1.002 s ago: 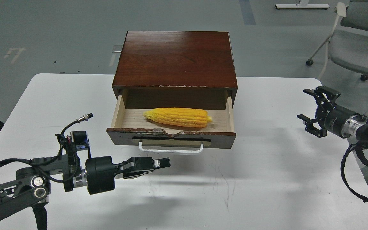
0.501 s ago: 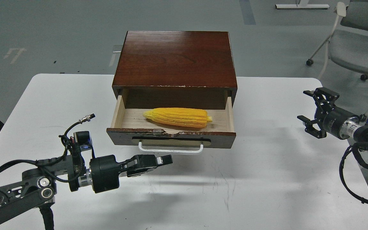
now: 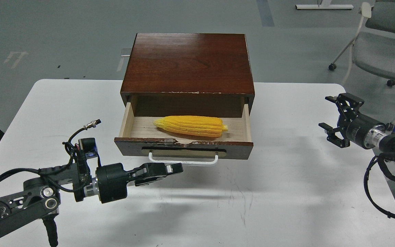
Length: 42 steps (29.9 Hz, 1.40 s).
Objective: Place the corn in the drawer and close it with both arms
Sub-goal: 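Push the drawer front with the left gripper into the cabinet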
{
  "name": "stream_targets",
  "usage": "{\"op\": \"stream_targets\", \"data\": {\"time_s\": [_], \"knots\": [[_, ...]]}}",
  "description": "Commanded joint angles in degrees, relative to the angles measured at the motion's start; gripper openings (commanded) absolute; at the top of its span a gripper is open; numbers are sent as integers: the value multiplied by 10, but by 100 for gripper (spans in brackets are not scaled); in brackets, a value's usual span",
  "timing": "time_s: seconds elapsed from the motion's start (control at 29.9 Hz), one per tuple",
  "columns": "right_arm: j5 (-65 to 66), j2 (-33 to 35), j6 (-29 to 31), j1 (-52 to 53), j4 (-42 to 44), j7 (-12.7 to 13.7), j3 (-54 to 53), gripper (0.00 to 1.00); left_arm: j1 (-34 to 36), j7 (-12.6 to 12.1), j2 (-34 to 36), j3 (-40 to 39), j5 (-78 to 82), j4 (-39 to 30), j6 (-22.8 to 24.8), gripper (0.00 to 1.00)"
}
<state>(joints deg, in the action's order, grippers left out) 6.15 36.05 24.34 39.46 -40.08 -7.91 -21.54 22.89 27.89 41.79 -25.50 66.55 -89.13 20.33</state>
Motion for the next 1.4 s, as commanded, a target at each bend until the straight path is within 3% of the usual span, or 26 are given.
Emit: {"op": "stream_targets", "data": {"time_s": [0.0,1.37], "knots": [[0,0,0,0,1,0,0,92,-1,0,-1,1,13,1,1,0],[0,0,0,-10,1,-7,1,92,51,-16,-49,0,10,75,2,7]]}}
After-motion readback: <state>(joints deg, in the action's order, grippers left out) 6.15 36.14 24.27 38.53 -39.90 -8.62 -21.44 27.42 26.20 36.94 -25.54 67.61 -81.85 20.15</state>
